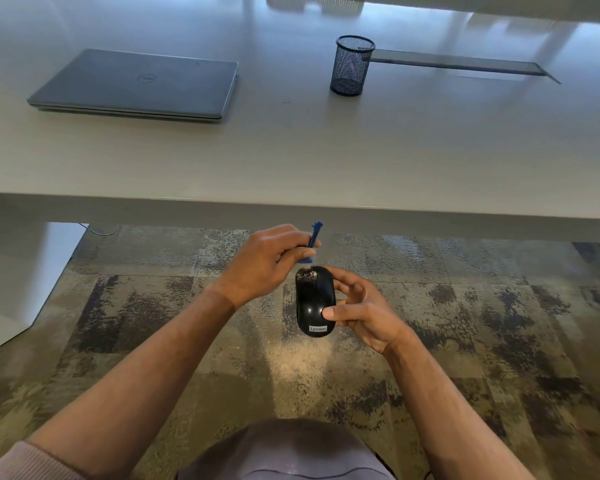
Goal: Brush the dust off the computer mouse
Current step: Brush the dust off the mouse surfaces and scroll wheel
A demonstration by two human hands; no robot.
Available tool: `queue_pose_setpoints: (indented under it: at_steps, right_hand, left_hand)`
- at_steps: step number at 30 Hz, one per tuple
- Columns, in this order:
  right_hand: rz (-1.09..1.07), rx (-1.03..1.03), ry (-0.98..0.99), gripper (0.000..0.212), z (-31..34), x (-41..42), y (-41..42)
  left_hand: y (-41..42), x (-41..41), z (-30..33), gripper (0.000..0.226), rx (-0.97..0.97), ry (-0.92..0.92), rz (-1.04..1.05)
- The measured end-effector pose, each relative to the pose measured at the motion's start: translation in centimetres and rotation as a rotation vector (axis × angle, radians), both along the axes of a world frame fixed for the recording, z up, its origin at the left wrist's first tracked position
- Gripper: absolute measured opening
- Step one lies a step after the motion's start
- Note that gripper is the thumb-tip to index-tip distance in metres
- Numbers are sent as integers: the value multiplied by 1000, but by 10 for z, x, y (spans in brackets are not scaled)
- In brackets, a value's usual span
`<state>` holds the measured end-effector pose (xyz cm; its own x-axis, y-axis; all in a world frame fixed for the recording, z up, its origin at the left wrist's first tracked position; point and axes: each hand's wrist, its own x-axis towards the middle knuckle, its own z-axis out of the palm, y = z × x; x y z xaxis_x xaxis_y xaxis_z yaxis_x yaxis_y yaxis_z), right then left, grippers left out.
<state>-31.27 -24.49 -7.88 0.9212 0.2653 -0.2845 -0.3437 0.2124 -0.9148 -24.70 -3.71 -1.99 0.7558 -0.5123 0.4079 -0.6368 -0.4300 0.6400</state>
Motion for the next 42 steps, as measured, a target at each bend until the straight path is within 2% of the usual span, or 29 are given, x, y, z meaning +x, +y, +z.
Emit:
queue_pose_setpoints:
  at_steps: [4, 13, 21, 26, 31, 37, 42]
  right_hand:
    - [0, 8, 0, 83, 1, 1, 2]
    - [3, 9, -10, 82, -1, 0, -3]
    - [18, 4, -24, 81, -3, 1, 4]
    - [5, 0, -22, 82, -4, 1, 5]
    - [2, 1, -26, 79, -7, -2, 0]
    - [5, -14, -23, 81, -5, 0, 5]
    - [10, -11, -19, 81, -1, 1, 11]
  left_hand:
    - [-8, -5, 2, 17, -47, 55, 2]
    - [5, -3, -4, 18, 49, 157, 33]
    - [1, -3, 3, 19, -58, 179, 80]
    - [-5, -6, 0, 18, 42, 108, 27]
    - [7, -3, -4, 19, 97, 140, 19]
    - [8, -1, 1, 19, 32, 140, 82]
    - [-3, -5, 3, 20, 12, 151, 44]
